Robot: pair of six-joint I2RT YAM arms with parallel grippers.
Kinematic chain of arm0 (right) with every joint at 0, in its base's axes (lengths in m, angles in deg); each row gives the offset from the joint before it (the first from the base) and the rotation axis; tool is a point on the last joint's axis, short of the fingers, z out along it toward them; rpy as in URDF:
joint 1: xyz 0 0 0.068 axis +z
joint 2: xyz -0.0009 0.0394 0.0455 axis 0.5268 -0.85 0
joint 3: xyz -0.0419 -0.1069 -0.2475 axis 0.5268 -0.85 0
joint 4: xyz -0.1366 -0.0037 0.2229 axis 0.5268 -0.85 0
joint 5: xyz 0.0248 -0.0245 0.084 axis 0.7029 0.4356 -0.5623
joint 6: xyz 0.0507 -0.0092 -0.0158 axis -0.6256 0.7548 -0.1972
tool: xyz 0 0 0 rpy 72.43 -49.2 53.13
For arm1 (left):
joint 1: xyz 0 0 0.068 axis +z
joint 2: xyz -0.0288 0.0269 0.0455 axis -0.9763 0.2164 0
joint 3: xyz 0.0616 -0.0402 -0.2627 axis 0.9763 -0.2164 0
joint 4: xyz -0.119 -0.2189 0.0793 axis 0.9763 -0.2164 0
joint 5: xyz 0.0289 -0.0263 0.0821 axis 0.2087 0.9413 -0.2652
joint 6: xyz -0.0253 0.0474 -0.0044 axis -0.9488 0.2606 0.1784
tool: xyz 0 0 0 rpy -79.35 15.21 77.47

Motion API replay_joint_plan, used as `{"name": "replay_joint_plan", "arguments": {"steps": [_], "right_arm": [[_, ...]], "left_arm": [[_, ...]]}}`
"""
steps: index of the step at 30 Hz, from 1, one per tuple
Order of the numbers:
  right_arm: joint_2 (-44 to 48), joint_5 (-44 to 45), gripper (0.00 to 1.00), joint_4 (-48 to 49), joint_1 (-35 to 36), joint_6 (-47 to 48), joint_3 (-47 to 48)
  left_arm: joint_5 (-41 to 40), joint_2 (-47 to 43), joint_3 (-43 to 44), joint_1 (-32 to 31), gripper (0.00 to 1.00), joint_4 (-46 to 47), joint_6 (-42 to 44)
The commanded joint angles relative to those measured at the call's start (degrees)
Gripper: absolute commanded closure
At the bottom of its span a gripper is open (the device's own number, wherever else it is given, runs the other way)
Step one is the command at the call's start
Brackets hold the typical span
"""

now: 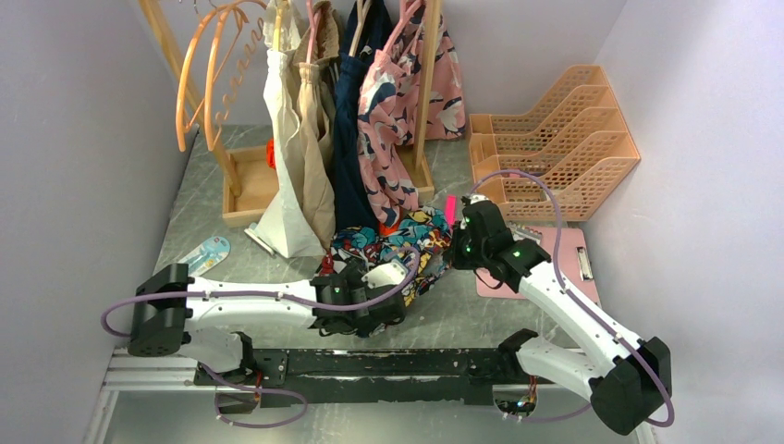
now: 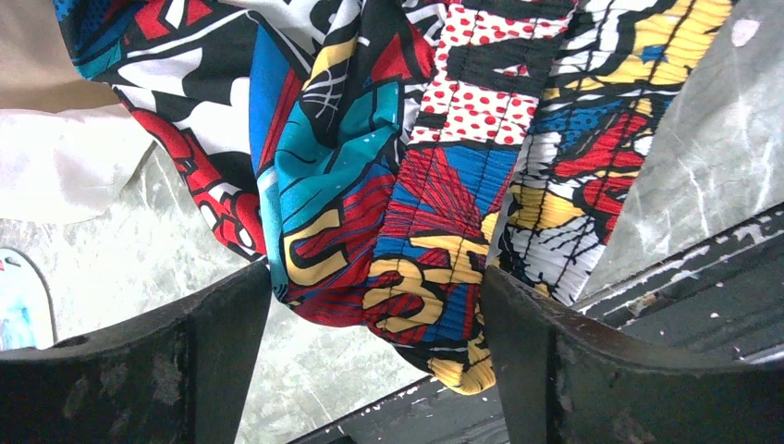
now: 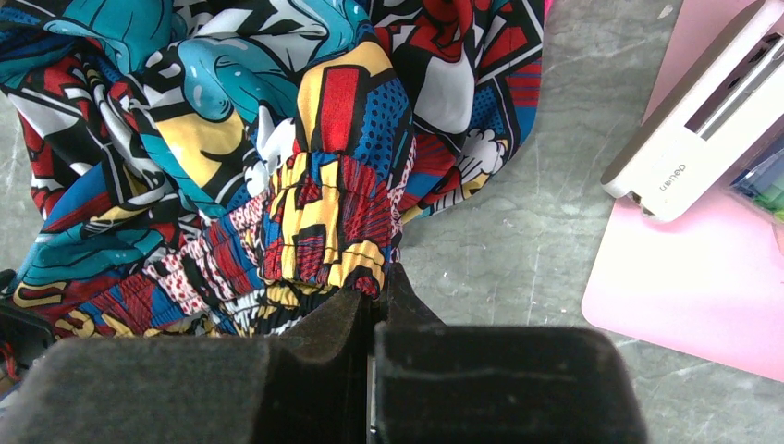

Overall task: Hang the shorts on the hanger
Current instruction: Adjust the shorts at the center of the board.

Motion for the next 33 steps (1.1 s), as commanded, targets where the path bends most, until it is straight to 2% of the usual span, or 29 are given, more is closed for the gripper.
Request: {"name": "replay_joint_plan", "arguments": {"steps": [1,9,23,28,33], "right_arm": [[0.9,-0.5,1.00,-0.2,-0.5,-0.1,1.5],[0.5,-0.5,1.00,0.6,-0.4,-0.1,0.5],[-0.2,-0.5,1.00,0.8,-0.5,0.1,0.3],[0.2,-1.0,1.00,0.4,-0.5,0.0,0.9],[1.2,-1.2,1.00,-0.6,-0.5,0.5,2.2]], "left_arm": [[2.9,-2.4,0.3,-0.3,0.10,-0.3,2.5],[9.0,-4.5,-0.3,-2.5,0.00,0.8,5.2],[1.3,3.9,0.2,-3.6,0.03,-0.7,3.7],[1.2,2.7,-1.2,0.8,0.14,2.4,4.2],[1.8,-1.0,-1.7,4.4,0.43,4.6,6.0]]}}
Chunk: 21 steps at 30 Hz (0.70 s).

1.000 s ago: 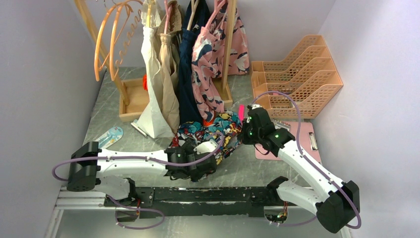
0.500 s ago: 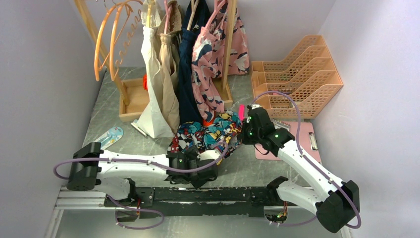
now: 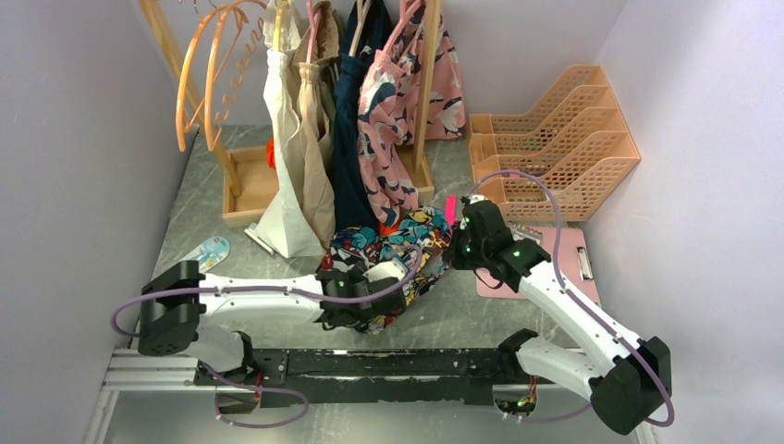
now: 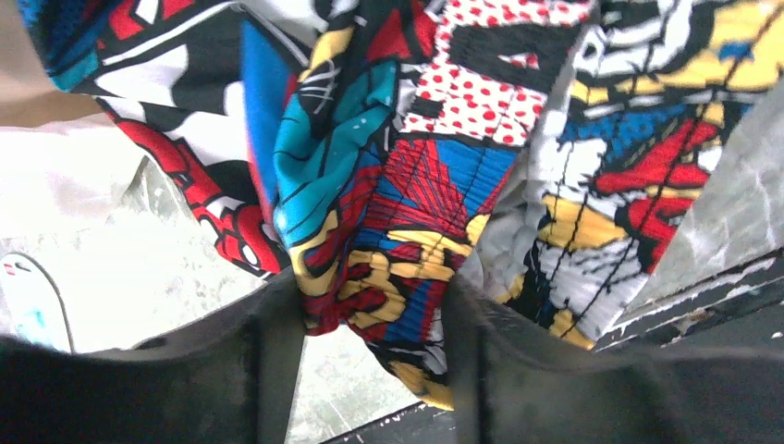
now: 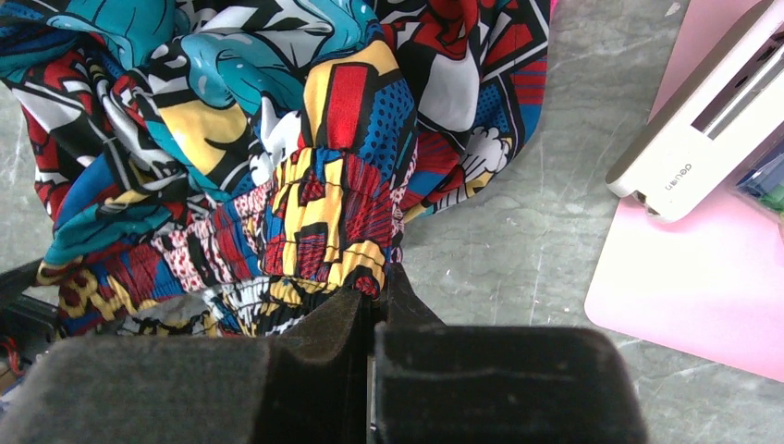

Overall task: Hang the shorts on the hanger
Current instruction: Adjust the shorts at the center of the board.

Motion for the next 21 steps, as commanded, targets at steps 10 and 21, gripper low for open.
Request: {"name": "replay_joint_plan", "arguments": {"steps": [10,21], "right_arm": [[3.0,-0.6,1.00,-1.5,-0.5,1.0,6.3],[-4.9,6.5,1.00,-9.2,-0.5,6.4,38.7]], "left_arm": [[0.4,-8.2,-0.6,5.1,0.93,3.1,3.6],[-6.5,-22.7,25.5,9.7,0.93,-0.1,13.9]]}}
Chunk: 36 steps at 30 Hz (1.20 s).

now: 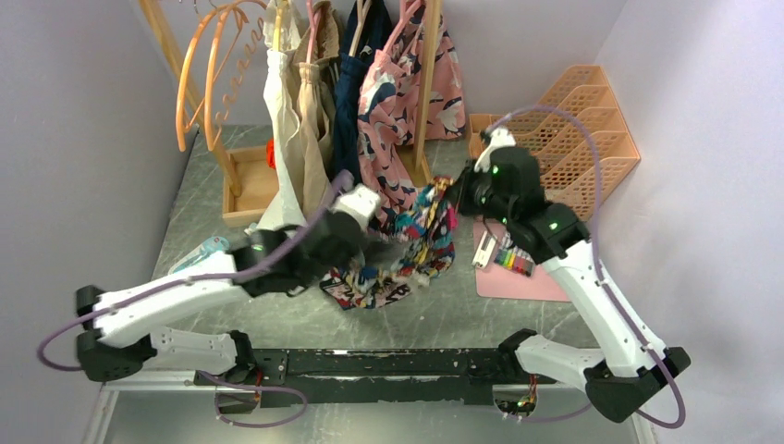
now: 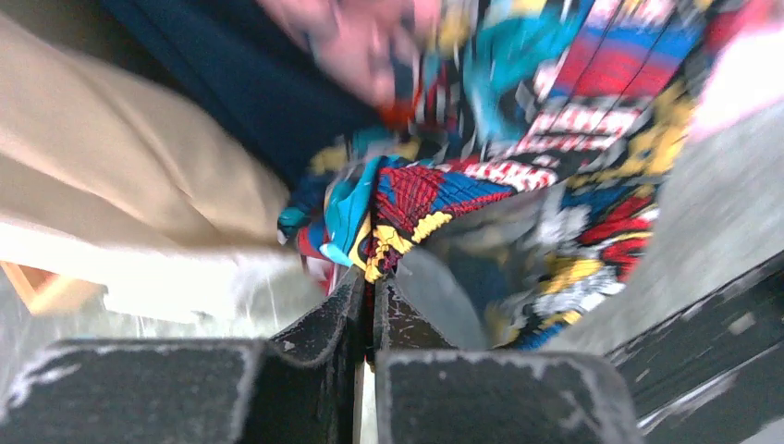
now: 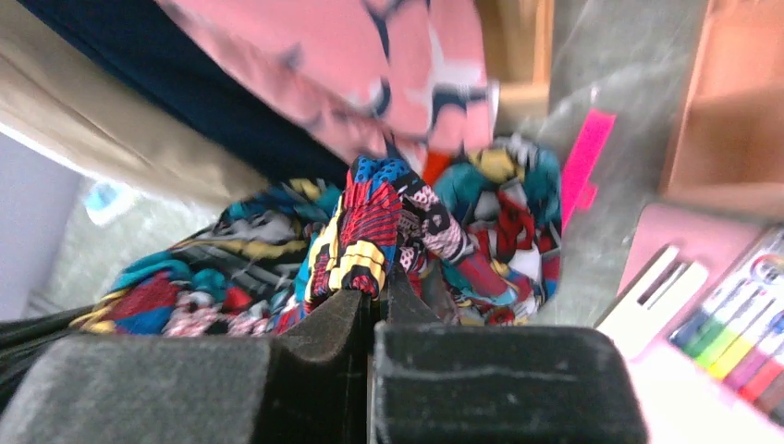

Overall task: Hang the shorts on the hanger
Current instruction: Adjust the shorts at the center of the board.

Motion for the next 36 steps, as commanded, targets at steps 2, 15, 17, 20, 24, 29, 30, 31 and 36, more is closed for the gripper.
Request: {"name": "replay_joint_plan", "arguments": {"steps": [2,15,17,20,24,29,30,31,36], "right_arm": [[-4.6,8.3,1.00,-8.0,-0.5,3.8,20.4],[-8.4,18.5,1.00,-17.9,-0.5,5.9,30.0],[-8.6,15.8,1.00,-17.1,-0.5,6.2,31.5],[-10.7,11.0,1.00,-16.3,-0.4,7.1,40.7],[-17.3,10.1,1.00,-18.0,0.1,6.8,63.3],[-16.7,10.6,1.00,-14.2,0.2,4.7,66.6],[-15.2,11.7,1.00,-13.3,0.2,4.5,62.8],[-13.6,13.5,1.00,-12.4,0.1,4.6,59.0],[-9.4,28.4,1.00,-13.3,0.2,7.0,47.4]], "left_arm": [[-7.2,-7.2,20.3,0.5,0.93,1.7,8.3],[-20.0,-11.0,27.4,0.5,0.93,8.2,13.6],[-18.7,-9.4,30.5,0.5,0.93,9.1,15.0],[-16.0,-6.1,39.0,0.5,0.93,11.1,18.9],[-11.2,-0.3,55.9,0.5,0.93,13.6,23.6],[-6.8,-4.5,53.4,0.5,0.93,22.1,25.8],[-6.7,-6.4,49.8,0.5,0.93,23.4,25.8],[-7.2,-7.8,46.5,0.5,0.93,24.1,25.5],[-14.0,-12.0,33.7,0.5,0.93,19.5,22.4]]}}
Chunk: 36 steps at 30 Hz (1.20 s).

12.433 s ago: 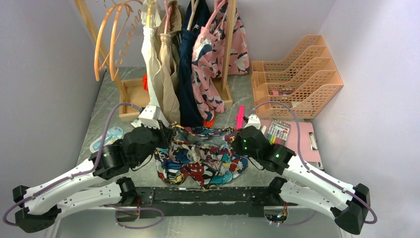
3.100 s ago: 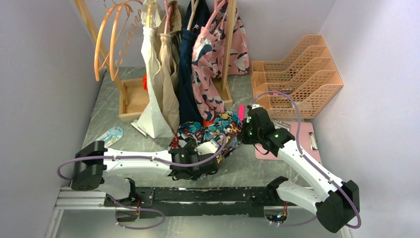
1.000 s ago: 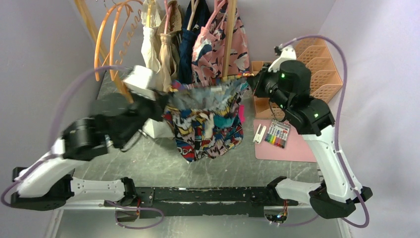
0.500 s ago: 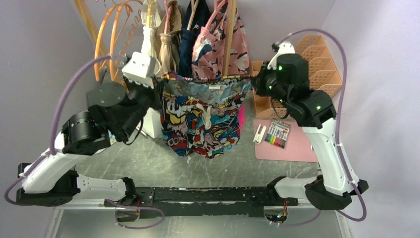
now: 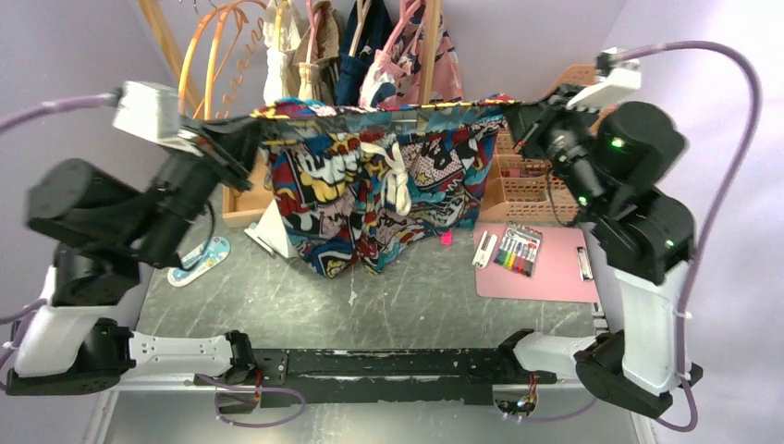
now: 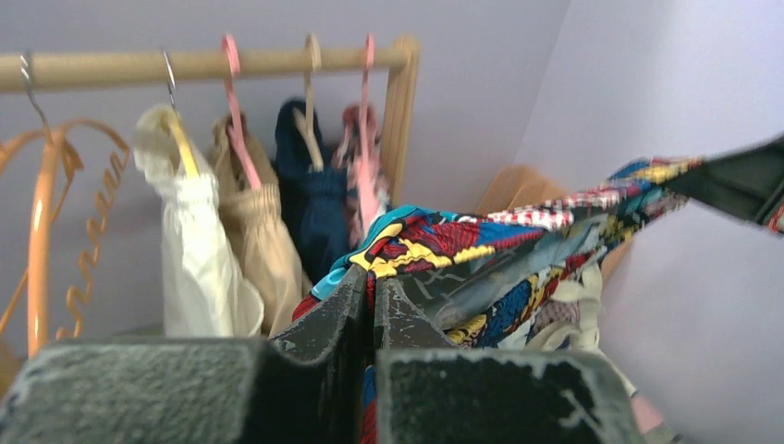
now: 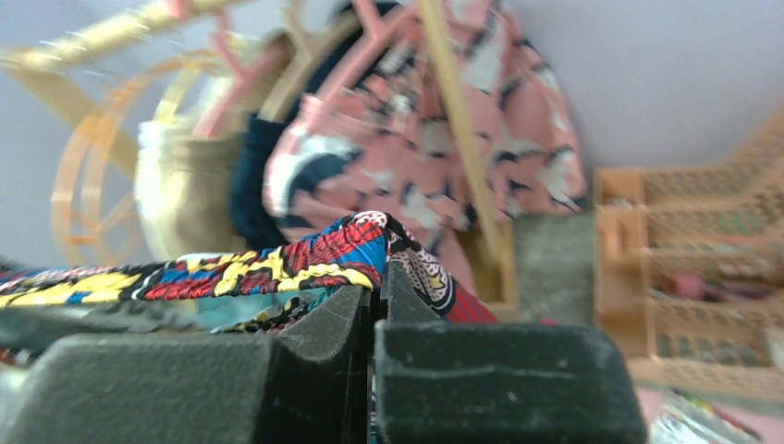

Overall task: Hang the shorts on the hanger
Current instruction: Adjust the shorts at the center of the board.

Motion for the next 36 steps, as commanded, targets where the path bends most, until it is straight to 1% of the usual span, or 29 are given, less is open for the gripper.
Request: {"name": "replay_joint_plan", "arguments": {"steps": [1,3,5,9,11,12,13,15,16,18,21,23,26,28,31,36], "right_arm": [[0.7,19.8,1.00,-1.4,-0.9,3.1,-8.7],[2.1,21.3,1.00,0.2,-0.9,4.4,-10.6],[3.0,17.6,1.00,2.3,-0.9,5.8,-10.2],[2.3,0.2,1.00,4.8,-0.9,7.6,-5.1],[2.3,-7.5,1.00,6.0,-0.9,6.5,-5.2],[2.9,-9.4,1.00,6.7,-0.9,5.7,-6.8],[4.0,-10.2,1.00,7.4,-0.9,5.2,-9.0],[5.9,-9.1,1.00,7.6,-1.0,4.8,-14.8],[6.7,-8.0,1.00,6.9,-0.9,4.6,-18.6],[7.8,-7.1,1.00,4.7,-0.9,4.7,-23.2],[9.1,-7.0,1.00,1.7,-0.9,4.2,-30.7],[10.6,-7.9,1.00,2.3,-0.9,2.4,-37.2],[12.9,-10.2,1.00,6.2,-0.9,-1.3,-47.2],[13.1,-11.2,1.00,8.7,-0.9,-4.1,-52.0],[11.4,-12.3,1.00,13.0,-0.9,-7.0,-57.5],[7.6,-12.7,1.00,21.3,-0.9,-12.1,-65.9]], "left_arm": [[-8.5,-3.2,-8.4,0.5,0.93,0.0,-1.1],[-9.5,-4.5,-11.0,0.5,0.93,-0.3,-2.9],[-8.6,-5.0,-11.1,0.5,0.93,-0.5,-4.1],[-4.0,-3.6,-6.1,0.5,0.93,-1.8,-7.8],[-0.6,-3.9,-5.9,0.5,0.93,-1.4,-10.6],[0.1,-4.4,-6.8,0.5,0.93,-1.1,-12.1],[0.4,-4.9,-8.4,0.5,0.93,-1.2,-13.6],[0.0,-6.3,-11.8,0.5,0.93,-2.3,-16.8],[-0.5,-7.0,-13.4,0.5,0.93,-3.5,-18.5],[-1.5,-8.5,-17.3,0.5,0.93,-6.9,-22.4],[-2.9,-11.6,-24.3,0.5,0.93,-13.1,-31.1],[-3.5,-14.5,-30.4,0.5,0.93,-16.6,-37.1],[-3.0,-17.9,-40.6,0.5,0.93,-20.4,-47.1],[-2.9,-19.2,-46.5,0.5,0.93,-22.4,-55.4],[-3.0,-19.8,-54.8,0.5,0.93,-24.1,-64.1],[-4.2,-16.9,-62.6,0.5,0.93,-26.4,-76.7]]}}
